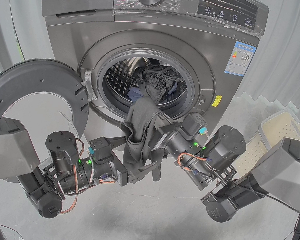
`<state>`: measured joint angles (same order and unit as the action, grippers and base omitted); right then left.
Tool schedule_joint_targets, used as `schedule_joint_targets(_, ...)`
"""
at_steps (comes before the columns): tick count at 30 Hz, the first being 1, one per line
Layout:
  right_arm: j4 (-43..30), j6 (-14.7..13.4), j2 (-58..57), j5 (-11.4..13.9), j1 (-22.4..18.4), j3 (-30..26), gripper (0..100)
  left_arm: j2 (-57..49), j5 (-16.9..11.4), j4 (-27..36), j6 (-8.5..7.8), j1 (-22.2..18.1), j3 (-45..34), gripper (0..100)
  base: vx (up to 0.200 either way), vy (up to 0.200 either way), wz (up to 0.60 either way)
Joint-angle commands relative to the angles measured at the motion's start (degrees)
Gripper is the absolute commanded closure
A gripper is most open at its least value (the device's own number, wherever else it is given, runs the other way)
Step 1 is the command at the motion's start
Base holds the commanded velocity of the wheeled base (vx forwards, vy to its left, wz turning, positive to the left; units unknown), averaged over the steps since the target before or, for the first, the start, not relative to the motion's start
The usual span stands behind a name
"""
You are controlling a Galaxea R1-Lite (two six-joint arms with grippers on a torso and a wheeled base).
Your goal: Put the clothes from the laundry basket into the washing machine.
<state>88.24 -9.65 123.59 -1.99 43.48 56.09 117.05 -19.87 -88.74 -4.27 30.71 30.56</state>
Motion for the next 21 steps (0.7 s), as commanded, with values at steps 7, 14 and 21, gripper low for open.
schedule_joint_targets(7,0.01,-0.28,1.66,-1.35,2.57,1.04,100,8.1,3.87,0.14,0.4,-0.3,7.76,0,0.0,0.0,0.0)
schedule_joint_targets(14,0.01,-0.63,1.66,-1.7,3.63,0.51,100,11.88,5.98,0.14,1.37,0.05,13.3,0,0.0,0.0,0.0)
schedule_joint_targets(21,0.01,-1.16,1.66,-2.5,4.33,-0.63,100,12.94,8.8,0.23,2.86,-0.47,18.66,0,0.0,0.0,0.0)
